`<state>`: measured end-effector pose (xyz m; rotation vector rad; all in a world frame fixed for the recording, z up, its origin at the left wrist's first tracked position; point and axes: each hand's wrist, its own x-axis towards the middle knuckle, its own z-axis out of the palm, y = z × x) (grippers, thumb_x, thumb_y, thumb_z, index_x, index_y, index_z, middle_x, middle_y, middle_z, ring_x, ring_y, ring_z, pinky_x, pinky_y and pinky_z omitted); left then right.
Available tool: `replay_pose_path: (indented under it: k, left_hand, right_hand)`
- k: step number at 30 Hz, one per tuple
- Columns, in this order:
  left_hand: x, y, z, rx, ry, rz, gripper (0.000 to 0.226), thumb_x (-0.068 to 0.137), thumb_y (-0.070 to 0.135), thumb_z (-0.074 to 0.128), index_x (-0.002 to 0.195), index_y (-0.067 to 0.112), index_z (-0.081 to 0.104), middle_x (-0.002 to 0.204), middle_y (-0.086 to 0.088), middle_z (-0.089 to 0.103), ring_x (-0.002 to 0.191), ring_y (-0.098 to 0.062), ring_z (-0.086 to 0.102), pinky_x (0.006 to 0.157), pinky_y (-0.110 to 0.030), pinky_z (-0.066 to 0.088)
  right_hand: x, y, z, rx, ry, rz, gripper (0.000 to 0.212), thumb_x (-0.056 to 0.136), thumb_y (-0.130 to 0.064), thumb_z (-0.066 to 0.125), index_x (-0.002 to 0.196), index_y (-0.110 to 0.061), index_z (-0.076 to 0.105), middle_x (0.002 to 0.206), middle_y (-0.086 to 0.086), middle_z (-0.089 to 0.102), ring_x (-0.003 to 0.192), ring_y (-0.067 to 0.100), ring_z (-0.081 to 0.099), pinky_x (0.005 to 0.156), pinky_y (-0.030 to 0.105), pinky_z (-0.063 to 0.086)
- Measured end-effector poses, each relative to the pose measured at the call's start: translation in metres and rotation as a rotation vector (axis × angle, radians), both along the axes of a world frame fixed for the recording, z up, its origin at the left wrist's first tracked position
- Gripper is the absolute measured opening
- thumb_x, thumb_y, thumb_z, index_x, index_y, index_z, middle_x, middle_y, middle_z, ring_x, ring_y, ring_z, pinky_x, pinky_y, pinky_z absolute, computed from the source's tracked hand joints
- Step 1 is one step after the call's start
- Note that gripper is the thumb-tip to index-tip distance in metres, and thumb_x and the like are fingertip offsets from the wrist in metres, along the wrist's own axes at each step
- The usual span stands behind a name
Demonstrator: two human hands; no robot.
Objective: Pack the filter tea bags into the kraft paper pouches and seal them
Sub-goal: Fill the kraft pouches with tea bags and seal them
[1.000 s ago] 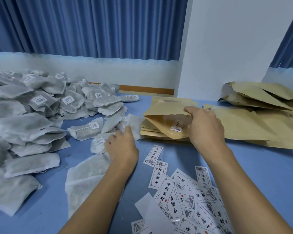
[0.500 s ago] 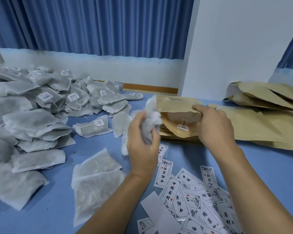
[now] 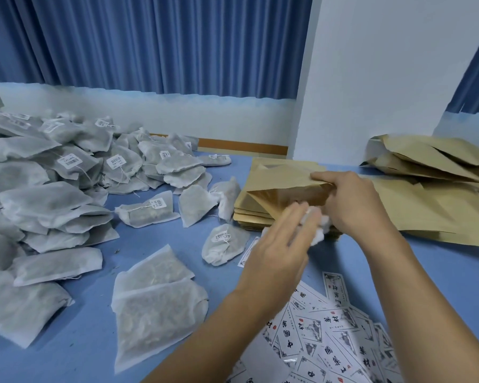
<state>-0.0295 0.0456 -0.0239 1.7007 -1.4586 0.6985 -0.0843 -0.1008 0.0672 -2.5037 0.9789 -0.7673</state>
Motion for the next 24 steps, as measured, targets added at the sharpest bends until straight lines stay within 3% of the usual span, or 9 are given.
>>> replay_pose_path:
  k: [2, 5, 8, 11, 14, 17, 21, 24]
  left_hand:
    - [0.004, -0.001, 0.007, 0.013, 0.118, 0.049, 0.065, 0.078, -0.009, 0.071, 0.140, 0.001, 0.052, 0.148, -0.015, 0.048, 0.141, -0.030, 0.043, 0.117, -0.038, 0.036]
    - [0.002, 0.001, 0.007, -0.080, 0.201, 0.090, 0.062, 0.076, -0.007, 0.077, 0.131, 0.008, 0.052, 0.140, -0.018, 0.046, 0.127, -0.033, 0.050, 0.104, -0.040, 0.047]
    - [0.000, 0.002, 0.003, -0.234, 0.148, 0.078, 0.057, 0.075, -0.016, 0.070, 0.122, 0.009, 0.051, 0.134, -0.021, 0.046, 0.123, -0.035, 0.050, 0.103, -0.039, 0.045]
    - [0.001, 0.004, 0.009, -0.238, -0.016, 0.251, 0.043, 0.072, -0.015, 0.066, 0.106, 0.010, 0.071, 0.119, -0.017, 0.058, 0.107, -0.034, 0.058, 0.089, -0.043, 0.044]
    - [0.001, 0.001, 0.019, 0.012, -0.066, 0.244, 0.041, 0.063, -0.014, 0.057, 0.096, 0.006, 0.071, 0.100, -0.012, 0.062, 0.088, -0.032, 0.057, 0.072, -0.037, 0.041]
    - [0.000, -0.009, 0.034, 0.497, 0.057, 0.274, 0.035, 0.070, -0.008, 0.063, 0.096, 0.015, 0.060, 0.104, -0.008, 0.061, 0.096, -0.031, 0.060, 0.066, -0.031, 0.034]
    - [0.020, -0.043, 0.064, 0.779, 0.231, 0.370, 0.023, 0.092, 0.012, 0.057, 0.116, 0.014, 0.060, 0.117, -0.012, 0.062, 0.107, -0.035, 0.062, 0.074, -0.034, 0.038]
    - [0.036, -0.060, 0.087, 0.926, 0.405, 0.345, 0.012, 0.094, 0.012, 0.055, 0.106, 0.011, 0.060, 0.109, -0.011, 0.061, 0.095, -0.029, 0.057, 0.077, -0.034, 0.043]
  right_hand:
    - [-0.002, -0.001, 0.000, 0.001, 0.006, 0.015, 0.066, 0.083, 0.002, 0.038, 0.129, -0.039, 0.065, 0.123, 0.011, 0.067, 0.102, 0.034, 0.060, 0.090, 0.042, 0.053]
    - [-0.003, -0.004, -0.001, -0.001, 0.012, 0.025, 0.064, 0.085, 0.000, 0.039, 0.128, -0.040, 0.065, 0.125, 0.010, 0.067, 0.106, 0.035, 0.059, 0.090, 0.042, 0.053]
    - [-0.002, -0.005, -0.001, -0.002, 0.004, 0.031, 0.060, 0.086, -0.002, 0.041, 0.126, -0.039, 0.066, 0.125, 0.006, 0.068, 0.108, 0.033, 0.059, 0.090, 0.040, 0.052]
    - [-0.001, -0.005, 0.000, 0.008, -0.002, 0.017, 0.061, 0.086, -0.001, 0.040, 0.125, -0.041, 0.067, 0.124, 0.007, 0.067, 0.108, 0.033, 0.059, 0.090, 0.039, 0.052]
    - [-0.001, -0.002, 0.001, 0.007, 0.006, 0.021, 0.064, 0.085, 0.001, 0.040, 0.125, -0.041, 0.066, 0.124, 0.006, 0.068, 0.106, 0.032, 0.060, 0.087, 0.036, 0.052]
    - [-0.002, 0.004, 0.003, 0.015, 0.011, 0.036, 0.071, 0.079, 0.004, 0.038, 0.128, -0.039, 0.065, 0.129, 0.007, 0.065, 0.108, 0.032, 0.060, 0.085, 0.033, 0.050]
    - [-0.001, 0.011, 0.002, -0.066, 0.061, 0.021, 0.068, 0.082, 0.002, 0.041, 0.133, -0.039, 0.061, 0.136, 0.008, 0.060, 0.117, 0.034, 0.056, 0.091, 0.035, 0.047]
    - [0.001, 0.012, -0.002, -0.088, 0.119, 0.019, 0.065, 0.081, 0.003, 0.042, 0.126, -0.037, 0.064, 0.126, 0.011, 0.063, 0.111, 0.035, 0.055, 0.087, 0.039, 0.047]
